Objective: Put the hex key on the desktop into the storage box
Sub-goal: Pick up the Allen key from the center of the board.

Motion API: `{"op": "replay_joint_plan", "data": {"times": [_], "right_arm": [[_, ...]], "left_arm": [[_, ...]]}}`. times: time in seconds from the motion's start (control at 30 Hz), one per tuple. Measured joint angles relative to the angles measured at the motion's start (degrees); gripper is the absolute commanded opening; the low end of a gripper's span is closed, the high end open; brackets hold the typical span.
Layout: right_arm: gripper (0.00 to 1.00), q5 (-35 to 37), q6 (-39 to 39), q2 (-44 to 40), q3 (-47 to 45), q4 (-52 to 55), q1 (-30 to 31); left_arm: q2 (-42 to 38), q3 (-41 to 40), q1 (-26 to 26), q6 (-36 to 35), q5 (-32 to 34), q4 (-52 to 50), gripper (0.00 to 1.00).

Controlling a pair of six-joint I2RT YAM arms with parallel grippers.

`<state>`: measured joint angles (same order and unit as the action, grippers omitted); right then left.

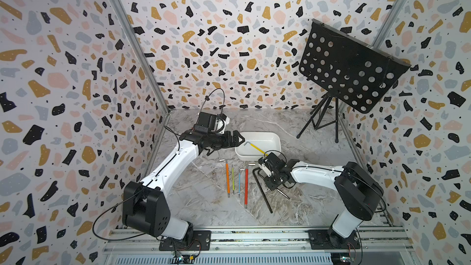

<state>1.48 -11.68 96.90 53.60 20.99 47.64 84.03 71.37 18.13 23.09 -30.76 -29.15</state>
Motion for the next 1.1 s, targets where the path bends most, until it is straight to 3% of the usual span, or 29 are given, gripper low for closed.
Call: {"op": "replay_joint_plan", "data": {"times": [0.13, 0.2, 0.4, 0.8, 1.1], "right_arm": [[0.31, 0.5, -0.2, 0.0, -0.1, -0.4, 0.3], [0.19, 0.6, -0.2, 0.0, -0.2, -0.6, 0.5], [0.00, 0.7, -1.0, 0.0, -0.3, -1.6, 0.9], [0.00, 1.2, -1.1, -1.6, -1.7, -2.1, 0.9], [0.00, 3.5, -1.2, -8.8, -3.0, 2.6, 0.7]], "left_arm": [[0.0, 0.0, 0.0, 0.0, 0.0, 0.0, 1.00], [0.0, 0.0, 0.0, 0.0, 0.0, 0.0, 1.00], [0.0, 0.0, 0.0, 0.0, 0.1, 0.0, 1.00], [0.0, 0.0, 0.0, -0.2, 0.3, -0.2, 1.00], [0.0, 0.0, 0.0, -0.2, 0.3, -0.2, 1.00]]}}
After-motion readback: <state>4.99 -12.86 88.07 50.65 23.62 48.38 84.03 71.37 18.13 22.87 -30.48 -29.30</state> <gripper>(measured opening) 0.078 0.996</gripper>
